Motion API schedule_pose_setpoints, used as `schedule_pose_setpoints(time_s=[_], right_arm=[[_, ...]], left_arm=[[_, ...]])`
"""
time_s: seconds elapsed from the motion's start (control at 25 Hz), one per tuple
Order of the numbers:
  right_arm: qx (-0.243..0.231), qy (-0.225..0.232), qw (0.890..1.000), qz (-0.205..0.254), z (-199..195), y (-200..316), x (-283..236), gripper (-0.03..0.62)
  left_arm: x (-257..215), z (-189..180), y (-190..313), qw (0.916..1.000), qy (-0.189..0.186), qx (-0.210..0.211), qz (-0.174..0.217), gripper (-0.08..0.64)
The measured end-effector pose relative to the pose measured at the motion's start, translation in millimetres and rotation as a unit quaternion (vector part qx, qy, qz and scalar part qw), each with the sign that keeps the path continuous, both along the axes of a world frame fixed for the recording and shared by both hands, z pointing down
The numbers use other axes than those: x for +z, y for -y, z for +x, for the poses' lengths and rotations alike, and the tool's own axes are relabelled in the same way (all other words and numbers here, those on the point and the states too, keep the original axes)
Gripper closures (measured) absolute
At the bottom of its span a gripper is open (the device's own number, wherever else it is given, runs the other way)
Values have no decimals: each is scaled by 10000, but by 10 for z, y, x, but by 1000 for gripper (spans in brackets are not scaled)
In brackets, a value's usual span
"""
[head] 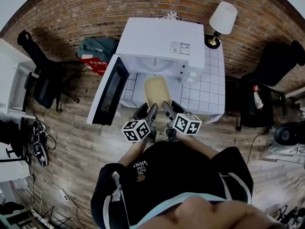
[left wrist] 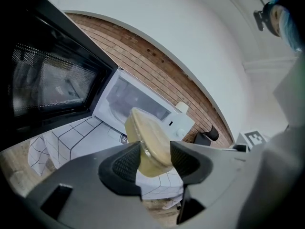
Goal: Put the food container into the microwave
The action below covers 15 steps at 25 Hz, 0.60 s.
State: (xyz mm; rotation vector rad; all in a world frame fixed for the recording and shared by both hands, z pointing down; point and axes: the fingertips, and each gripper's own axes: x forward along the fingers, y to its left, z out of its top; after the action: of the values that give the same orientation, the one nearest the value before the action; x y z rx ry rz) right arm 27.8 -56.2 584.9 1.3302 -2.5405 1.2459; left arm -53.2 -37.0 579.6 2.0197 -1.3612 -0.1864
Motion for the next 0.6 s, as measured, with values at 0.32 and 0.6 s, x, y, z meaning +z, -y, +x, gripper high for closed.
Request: schedule_pose_setpoints(time_s=[0.32,0.6], right_arm=[[-300,-9,9995,-35,28,442,51,410],[-580,-28,9983,-81,-2,734,131,410]], left_arm=[[53,47,401,9997,35,-238,-70,359],[134,25,660,9989,73,-452,-104,359]])
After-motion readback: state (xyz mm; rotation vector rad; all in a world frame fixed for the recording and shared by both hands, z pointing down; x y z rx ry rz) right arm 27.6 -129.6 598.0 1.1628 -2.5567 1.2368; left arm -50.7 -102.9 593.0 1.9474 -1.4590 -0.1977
